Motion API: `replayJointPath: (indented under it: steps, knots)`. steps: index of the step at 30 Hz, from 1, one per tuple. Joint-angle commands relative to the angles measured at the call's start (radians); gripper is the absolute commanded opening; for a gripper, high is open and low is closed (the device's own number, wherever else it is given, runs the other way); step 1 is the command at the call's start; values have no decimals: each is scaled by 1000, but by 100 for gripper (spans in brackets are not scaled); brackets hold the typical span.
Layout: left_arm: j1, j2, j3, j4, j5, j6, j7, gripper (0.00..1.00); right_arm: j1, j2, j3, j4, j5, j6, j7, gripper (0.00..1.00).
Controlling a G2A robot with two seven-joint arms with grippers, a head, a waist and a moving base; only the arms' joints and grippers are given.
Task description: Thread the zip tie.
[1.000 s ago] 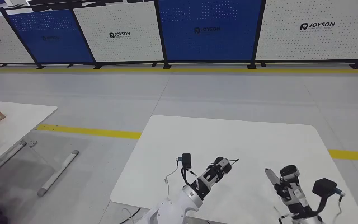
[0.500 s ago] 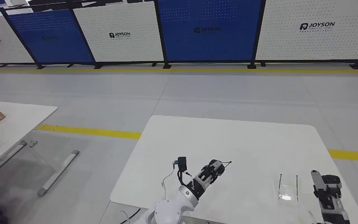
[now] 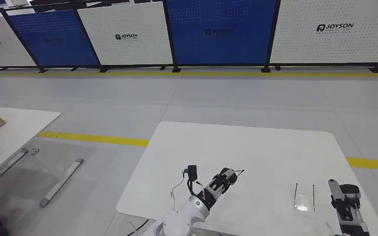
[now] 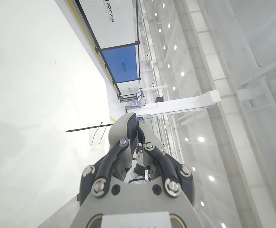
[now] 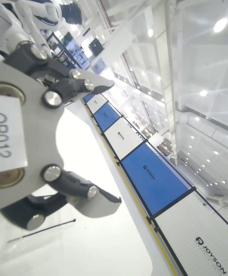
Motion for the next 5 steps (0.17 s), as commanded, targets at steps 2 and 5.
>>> replayJointPath:
  steps: [2, 5]
  knots:
    - [0, 0, 0, 0, 0, 0, 0, 0, 0, 0, 0, 0, 0, 0, 0, 100]
    - [0, 0, 0, 0, 0, 0, 0, 0, 0, 0, 0, 0, 0, 0, 0, 100]
